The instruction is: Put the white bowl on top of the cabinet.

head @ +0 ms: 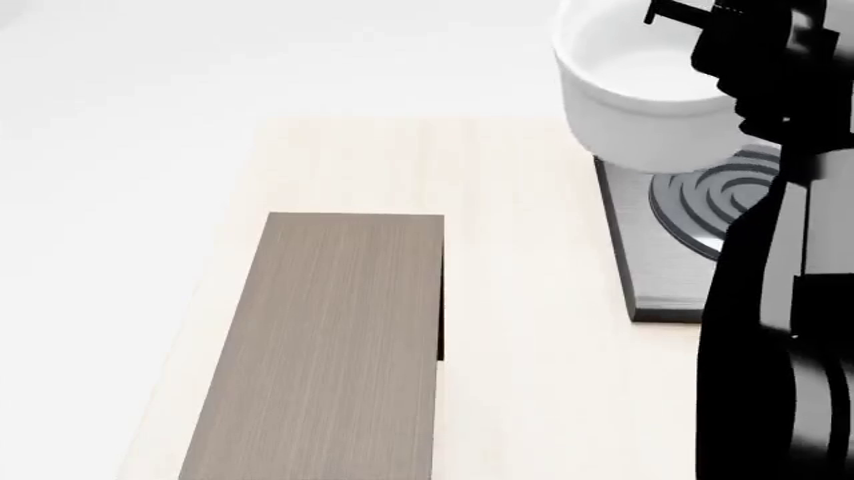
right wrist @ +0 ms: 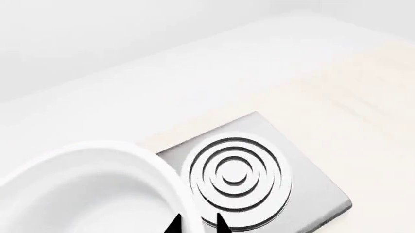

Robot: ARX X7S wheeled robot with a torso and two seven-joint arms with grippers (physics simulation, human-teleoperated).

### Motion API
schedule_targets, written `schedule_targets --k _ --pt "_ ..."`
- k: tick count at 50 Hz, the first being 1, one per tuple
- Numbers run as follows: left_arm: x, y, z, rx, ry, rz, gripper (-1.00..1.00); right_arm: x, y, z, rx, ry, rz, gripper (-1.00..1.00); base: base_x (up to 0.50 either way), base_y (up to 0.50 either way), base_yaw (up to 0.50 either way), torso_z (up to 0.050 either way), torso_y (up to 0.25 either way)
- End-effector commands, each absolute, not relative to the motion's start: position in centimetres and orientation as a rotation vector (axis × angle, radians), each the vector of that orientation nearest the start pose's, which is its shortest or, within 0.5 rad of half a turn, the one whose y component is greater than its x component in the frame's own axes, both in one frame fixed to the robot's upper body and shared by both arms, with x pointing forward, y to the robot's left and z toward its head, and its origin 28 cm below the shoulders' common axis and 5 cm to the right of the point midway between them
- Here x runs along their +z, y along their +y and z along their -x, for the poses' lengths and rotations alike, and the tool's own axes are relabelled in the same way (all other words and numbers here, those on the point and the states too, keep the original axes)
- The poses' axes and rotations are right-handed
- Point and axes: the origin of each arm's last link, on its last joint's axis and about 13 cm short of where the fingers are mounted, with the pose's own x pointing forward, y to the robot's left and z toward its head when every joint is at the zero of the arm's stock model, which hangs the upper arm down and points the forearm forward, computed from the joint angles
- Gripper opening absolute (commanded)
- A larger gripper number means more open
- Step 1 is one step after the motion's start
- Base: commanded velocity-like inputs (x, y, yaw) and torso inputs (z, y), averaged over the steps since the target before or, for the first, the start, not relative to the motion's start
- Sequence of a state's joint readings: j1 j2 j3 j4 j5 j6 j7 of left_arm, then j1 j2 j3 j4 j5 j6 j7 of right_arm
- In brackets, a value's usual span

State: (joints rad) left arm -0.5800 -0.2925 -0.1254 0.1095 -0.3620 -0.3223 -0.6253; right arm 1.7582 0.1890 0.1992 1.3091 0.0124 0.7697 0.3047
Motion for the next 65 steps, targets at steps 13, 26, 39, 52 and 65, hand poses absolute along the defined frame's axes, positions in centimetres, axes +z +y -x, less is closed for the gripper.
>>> schedule_targets --k 13,26,39,52,65 --pt "18.6 29.2 -30.7 0.66 -0.357 0.22 1.0 33.0 -13.7 -41.3 -0.098 0.38 -0.202 -1.0 0.0 0.0 0.0 0.0 0.001" --pt "18.5 29.1 -30.7 0.663 -0.357 0.215 1.0 33.4 -11.4 -41.3 0.022 0.37 -0.134 -1.0 0.0 0.0 0.0 0.0 0.002" --pt "18.5 29.1 -30.7 0.665 -0.359 0.212 1.0 32.0 -10.2 -40.2 0.12 0.387 -0.1 -1.0 0.0 0.0 0.0 0.002 0.001" --pt "18.6 29.2 -30.7 0.667 -0.357 0.213 1.0 31.7 -9.1 -38.4 0.22 0.379 -0.074 -1.0 0.0 0.0 0.0 0.0 0.001" --pt "18.5 29.2 -30.7 0.667 -0.355 0.212 1.0 31.2 -8.6 -35.9 0.297 0.358 -0.027 -1.0 0.0 0.0 0.0 0.0 0.001"
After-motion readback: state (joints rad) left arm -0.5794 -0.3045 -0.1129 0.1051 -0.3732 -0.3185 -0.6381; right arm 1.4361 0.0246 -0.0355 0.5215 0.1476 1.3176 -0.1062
